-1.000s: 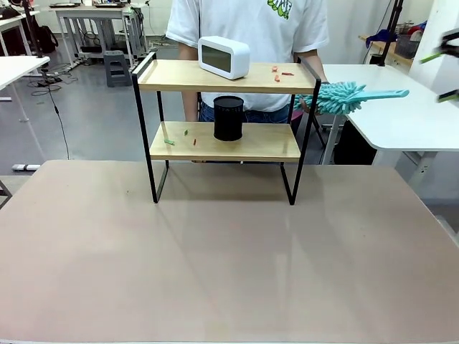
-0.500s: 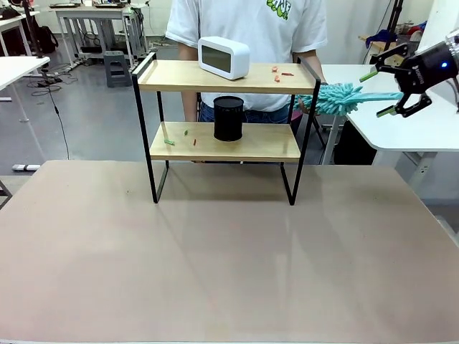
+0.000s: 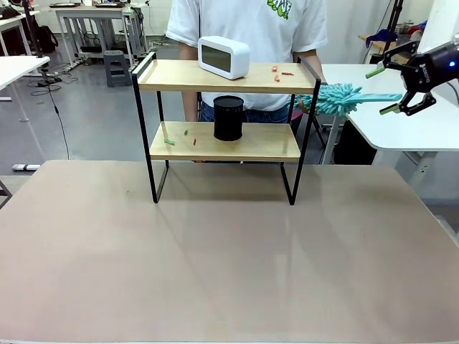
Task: Clean the shelf.
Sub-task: Pick up the Duster from the human.
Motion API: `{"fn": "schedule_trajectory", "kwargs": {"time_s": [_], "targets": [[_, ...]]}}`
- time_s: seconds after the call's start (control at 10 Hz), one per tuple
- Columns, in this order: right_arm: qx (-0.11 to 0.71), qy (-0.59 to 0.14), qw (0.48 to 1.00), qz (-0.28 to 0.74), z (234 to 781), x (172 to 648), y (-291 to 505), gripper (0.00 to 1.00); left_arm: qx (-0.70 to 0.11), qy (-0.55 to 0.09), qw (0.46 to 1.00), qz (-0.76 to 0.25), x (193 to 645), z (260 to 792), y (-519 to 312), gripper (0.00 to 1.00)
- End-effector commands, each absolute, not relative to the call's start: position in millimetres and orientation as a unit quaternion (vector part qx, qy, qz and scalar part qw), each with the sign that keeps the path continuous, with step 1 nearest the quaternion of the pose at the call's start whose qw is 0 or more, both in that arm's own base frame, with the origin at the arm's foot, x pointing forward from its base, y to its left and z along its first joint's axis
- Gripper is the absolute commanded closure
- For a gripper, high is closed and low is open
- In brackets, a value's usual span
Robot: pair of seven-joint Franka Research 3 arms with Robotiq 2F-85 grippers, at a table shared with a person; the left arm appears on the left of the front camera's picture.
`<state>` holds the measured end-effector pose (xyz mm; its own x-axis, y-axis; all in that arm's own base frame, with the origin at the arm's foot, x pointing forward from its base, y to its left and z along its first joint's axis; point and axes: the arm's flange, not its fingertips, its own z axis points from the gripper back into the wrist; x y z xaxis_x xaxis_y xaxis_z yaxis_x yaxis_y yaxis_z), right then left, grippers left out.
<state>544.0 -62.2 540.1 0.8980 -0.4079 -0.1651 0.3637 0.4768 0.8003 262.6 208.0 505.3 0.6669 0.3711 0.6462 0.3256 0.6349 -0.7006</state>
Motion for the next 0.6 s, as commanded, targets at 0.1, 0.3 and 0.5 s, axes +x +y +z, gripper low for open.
{"fn": "schedule_trajectory", "kwargs": {"time_s": [0.1, 0.3, 0.5], "targets": [[0.477, -0.025, 0.854, -0.204, 532.2, 544.9, -60.0, 1.0, -0.429, -0.421, 0.799, 0.005, 265.1, 505.9, 207.7, 0.0], [0.483, -0.029, 0.852, -0.2, 528.2, 546.2, -54.1, 1.0, -0.429, -0.421, 0.799, 0.005, 265.1, 505.9, 207.7, 0.0], [0.479, -0.029, 0.855, -0.197, 526.5, 546.3, -48.8, 0.92, -0.429, -0.421, 0.799, 0.005, 265.1, 505.9, 207.7, 0.0]]}}
